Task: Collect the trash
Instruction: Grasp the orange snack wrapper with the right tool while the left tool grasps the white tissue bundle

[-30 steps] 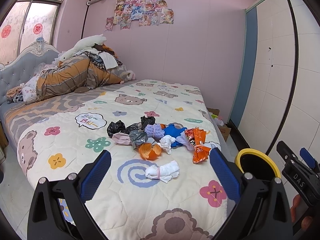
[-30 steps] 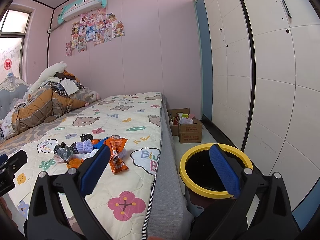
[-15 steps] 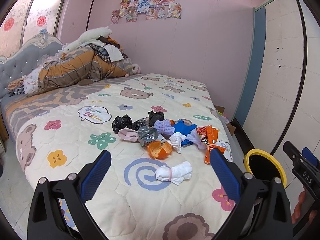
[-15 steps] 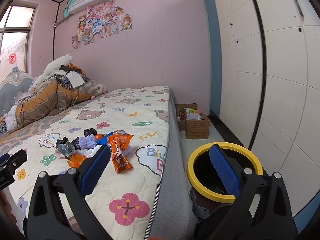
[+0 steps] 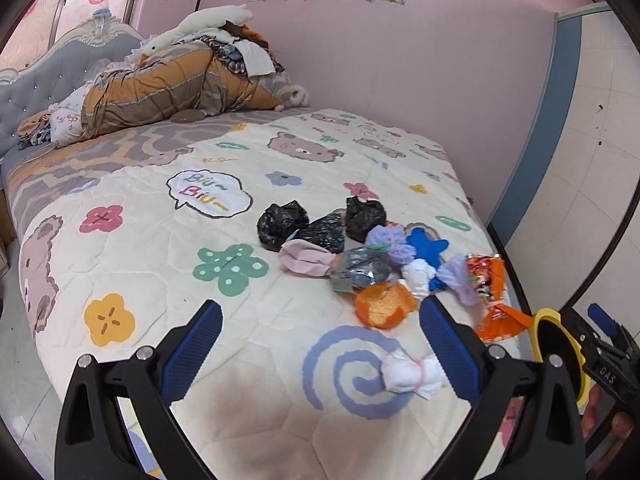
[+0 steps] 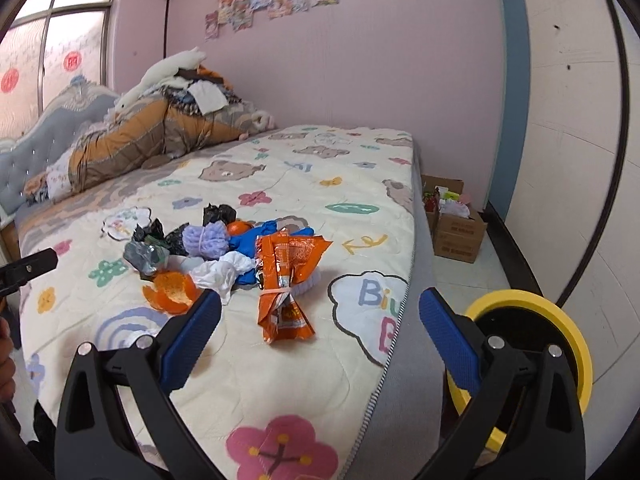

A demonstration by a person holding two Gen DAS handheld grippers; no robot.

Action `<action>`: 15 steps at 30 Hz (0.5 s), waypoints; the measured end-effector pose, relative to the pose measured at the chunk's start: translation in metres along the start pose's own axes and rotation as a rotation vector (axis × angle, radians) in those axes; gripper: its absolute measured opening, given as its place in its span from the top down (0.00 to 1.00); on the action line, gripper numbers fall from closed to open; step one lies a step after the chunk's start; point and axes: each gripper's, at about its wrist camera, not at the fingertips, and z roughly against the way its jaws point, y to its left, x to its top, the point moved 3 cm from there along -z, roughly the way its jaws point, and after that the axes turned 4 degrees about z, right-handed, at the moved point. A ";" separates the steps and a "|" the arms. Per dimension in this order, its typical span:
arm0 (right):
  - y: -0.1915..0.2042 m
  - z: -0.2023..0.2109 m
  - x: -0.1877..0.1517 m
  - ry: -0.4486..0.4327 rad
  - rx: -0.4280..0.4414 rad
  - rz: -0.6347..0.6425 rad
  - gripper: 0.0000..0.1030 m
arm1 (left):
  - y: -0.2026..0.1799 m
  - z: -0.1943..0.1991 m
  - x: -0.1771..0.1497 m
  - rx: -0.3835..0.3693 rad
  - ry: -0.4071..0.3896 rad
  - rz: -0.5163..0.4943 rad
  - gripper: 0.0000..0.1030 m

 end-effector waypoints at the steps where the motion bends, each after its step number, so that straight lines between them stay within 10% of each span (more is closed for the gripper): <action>1: 0.000 -0.012 0.001 0.014 0.007 0.005 0.08 | 0.000 -0.004 -0.002 -0.008 0.008 -0.007 0.08; 15: 0.001 -0.133 0.005 0.301 0.201 -0.017 0.08 | -0.061 -0.061 -0.050 -0.151 0.156 -0.283 0.08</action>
